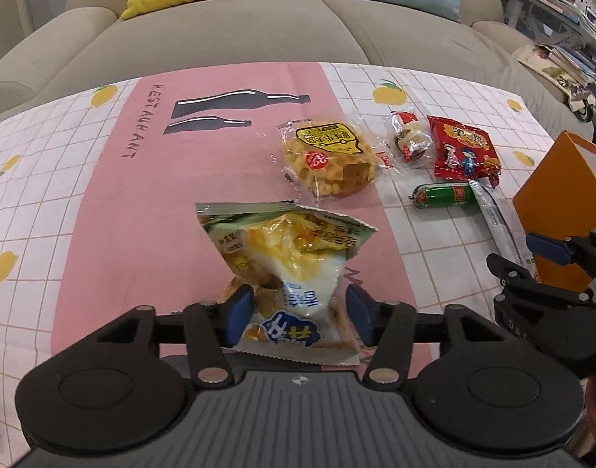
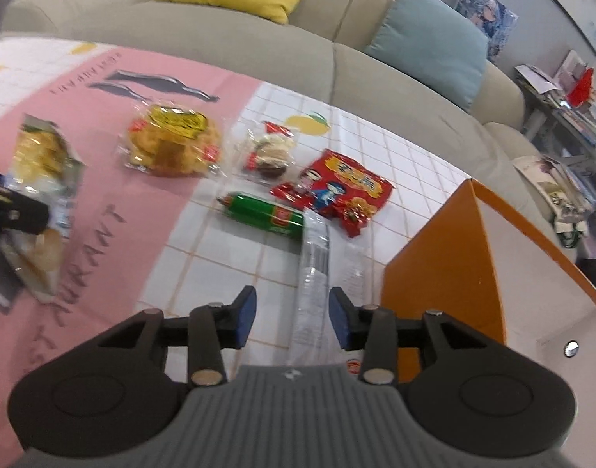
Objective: Organize snacks
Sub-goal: 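Lift the chip bag with the left tool while the right tool grasps the clear pack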
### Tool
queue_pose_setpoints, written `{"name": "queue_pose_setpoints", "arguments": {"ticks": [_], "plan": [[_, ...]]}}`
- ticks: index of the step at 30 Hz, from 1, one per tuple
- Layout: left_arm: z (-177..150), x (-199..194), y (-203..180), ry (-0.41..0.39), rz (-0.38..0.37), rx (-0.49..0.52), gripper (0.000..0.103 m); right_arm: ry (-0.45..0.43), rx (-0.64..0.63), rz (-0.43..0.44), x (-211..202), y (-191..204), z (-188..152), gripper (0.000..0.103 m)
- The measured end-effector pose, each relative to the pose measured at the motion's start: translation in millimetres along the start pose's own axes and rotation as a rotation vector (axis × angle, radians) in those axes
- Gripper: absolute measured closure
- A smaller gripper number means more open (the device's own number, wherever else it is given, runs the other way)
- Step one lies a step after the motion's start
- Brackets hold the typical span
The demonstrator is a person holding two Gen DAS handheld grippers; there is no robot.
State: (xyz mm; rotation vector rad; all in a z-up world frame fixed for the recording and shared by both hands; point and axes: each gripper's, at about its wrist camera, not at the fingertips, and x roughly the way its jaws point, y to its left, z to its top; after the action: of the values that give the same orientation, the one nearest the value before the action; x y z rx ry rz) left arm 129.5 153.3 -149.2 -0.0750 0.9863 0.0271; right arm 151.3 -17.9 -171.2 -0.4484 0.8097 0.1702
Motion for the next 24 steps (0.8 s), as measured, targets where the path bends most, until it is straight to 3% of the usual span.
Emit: {"name": "queue_pose_setpoints", "arguments": {"ticks": [3, 10, 12, 14, 20, 24], "plan": [[-0.7, 4.2, 0.7, -0.003, 0.001, 0.003, 0.031, 0.026, 0.013, -0.022, 11.1, 0.2, 0.2, 0.063], [-3.0, 13.8, -0.1, -0.011, 0.029, 0.018, 0.029, 0.035, 0.063, -0.046, 25.5, -4.8, -1.9, 0.064], [-3.7, 14.1, -0.4, -0.019, 0.03, 0.031, 0.029, 0.034, 0.069, -0.043, 26.7, -5.9, -1.4, 0.066], [-3.9, 13.9, 0.2, -0.023, 0.033, 0.034, 0.03, 0.036, 0.072, -0.054, 27.8, -7.3, -0.9, 0.078], [-3.9, 10.4, -2.2, -0.039, 0.041, 0.041, 0.053, 0.027, 0.086, -0.016, 19.7, -10.7, -1.6, 0.087], [-5.7, 5.3, -4.5, -0.037, 0.058, 0.029, 0.062, 0.013, 0.105, 0.035, -0.1, -7.3, -1.6, 0.093]]}}
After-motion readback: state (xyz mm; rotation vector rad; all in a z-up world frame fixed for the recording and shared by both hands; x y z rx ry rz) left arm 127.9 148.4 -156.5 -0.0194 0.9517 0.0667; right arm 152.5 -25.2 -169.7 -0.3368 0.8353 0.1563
